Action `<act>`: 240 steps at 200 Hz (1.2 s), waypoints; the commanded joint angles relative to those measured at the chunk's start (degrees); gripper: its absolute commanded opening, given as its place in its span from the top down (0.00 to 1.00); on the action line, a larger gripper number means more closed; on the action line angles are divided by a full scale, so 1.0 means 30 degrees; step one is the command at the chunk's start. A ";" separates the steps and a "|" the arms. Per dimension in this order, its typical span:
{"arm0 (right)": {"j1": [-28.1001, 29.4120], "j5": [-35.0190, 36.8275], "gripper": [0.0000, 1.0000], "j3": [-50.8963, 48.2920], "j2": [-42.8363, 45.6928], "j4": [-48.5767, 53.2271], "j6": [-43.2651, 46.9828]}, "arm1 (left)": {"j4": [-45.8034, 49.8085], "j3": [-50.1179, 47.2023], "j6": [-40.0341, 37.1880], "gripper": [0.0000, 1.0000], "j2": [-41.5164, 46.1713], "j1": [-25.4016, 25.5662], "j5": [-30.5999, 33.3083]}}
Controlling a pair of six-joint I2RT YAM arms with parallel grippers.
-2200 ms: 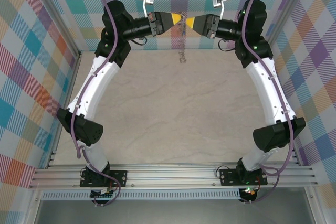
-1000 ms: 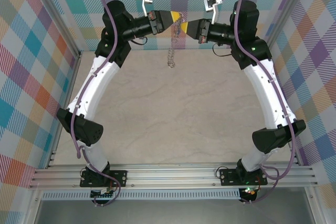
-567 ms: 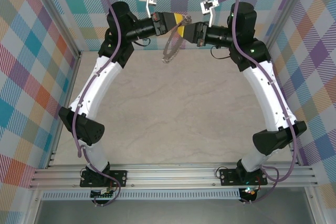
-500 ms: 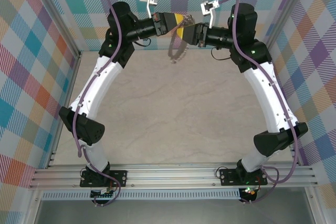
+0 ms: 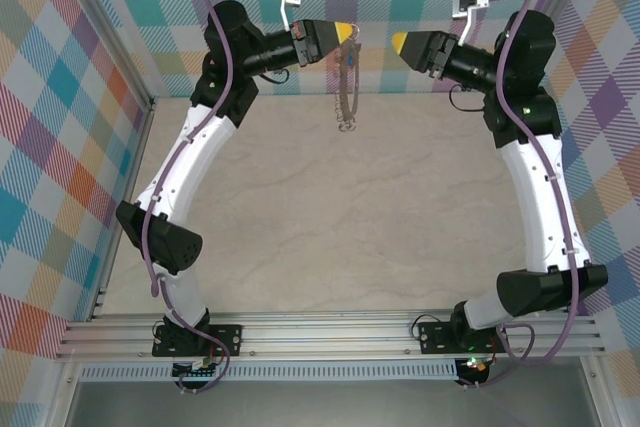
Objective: Put the keys on the keyring
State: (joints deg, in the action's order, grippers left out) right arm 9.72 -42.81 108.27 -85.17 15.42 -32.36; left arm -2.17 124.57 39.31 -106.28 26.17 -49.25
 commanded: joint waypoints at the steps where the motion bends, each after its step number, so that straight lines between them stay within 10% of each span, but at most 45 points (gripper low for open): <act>1: 0.0042 -0.2137 0.45 0.0830 -0.0988 -0.2476 -0.1704 | -0.1272 0.1007 0.0128 1.00 -0.0138 0.0137 -0.0884; 240: 0.2066 -0.3645 0.67 0.1953 -0.2512 -0.5084 -0.4081 | -0.1092 0.1718 0.0344 1.00 -0.0287 0.0418 -0.2027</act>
State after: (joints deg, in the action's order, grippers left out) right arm 15.18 -53.41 111.59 -92.44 1.34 -44.60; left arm -3.14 127.46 39.68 -108.18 26.61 -54.17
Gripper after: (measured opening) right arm 0.340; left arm 0.049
